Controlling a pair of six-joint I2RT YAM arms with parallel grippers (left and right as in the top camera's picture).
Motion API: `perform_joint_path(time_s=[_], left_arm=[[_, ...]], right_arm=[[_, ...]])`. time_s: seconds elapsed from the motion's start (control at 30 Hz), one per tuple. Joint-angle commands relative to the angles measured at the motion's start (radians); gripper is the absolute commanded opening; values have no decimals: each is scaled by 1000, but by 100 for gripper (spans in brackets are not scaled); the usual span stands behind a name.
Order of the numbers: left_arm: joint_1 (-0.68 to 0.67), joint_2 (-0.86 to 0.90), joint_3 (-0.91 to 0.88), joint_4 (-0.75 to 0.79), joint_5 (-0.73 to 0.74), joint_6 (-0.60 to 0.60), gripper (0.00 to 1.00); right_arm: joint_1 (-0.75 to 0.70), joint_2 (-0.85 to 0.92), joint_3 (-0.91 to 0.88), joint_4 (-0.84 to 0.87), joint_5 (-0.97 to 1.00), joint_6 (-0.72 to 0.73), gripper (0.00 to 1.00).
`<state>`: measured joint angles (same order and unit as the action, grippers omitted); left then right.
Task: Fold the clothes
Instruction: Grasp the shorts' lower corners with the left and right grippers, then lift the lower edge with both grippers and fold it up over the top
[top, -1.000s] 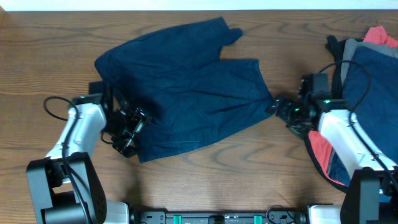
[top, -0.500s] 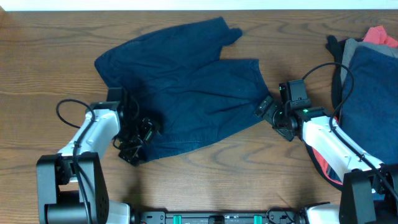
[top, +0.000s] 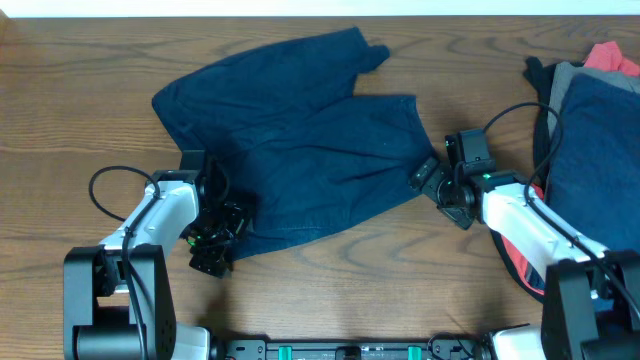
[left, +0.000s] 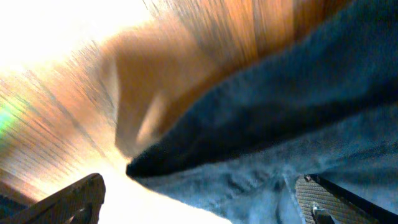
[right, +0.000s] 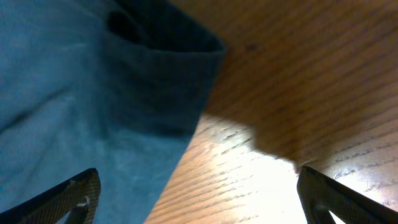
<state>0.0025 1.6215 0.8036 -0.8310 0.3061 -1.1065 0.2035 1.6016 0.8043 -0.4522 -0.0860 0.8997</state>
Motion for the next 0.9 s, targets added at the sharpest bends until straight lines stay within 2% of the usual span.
perform_joint_path(time_s=[0.0,0.23,0.33,0.5,0.6,0.73,0.77,0.83,0.87], left_arm=[[-5,-2,-9,14,-63,-68,97],[-40,-2,-56,75,-70,-129,93],[-56,-2,-81,96,-85,-174,85],[-66,-2,-86,97,-91,-179,83],[-66,-2,-86,93,-91,-178,76],[-66,-9,-86,74,-91,-161,61],[-66,-14,-85,74,-91,-142,48],[-66,-27,-85,73,-91,-103,6],[-66,-34,-85,72,-91,-98,6]], right_arm=[[7,30,-8,-4,0,12,99],[7,33,-8,0,0,12,99],[7,33,-8,-1,0,12,99],[6,33,-8,7,0,12,98],[6,33,-8,21,1,13,94],[5,33,-7,66,1,29,92],[5,33,-7,82,1,32,92],[4,33,-7,122,1,32,92],[4,33,-7,142,6,32,92]])
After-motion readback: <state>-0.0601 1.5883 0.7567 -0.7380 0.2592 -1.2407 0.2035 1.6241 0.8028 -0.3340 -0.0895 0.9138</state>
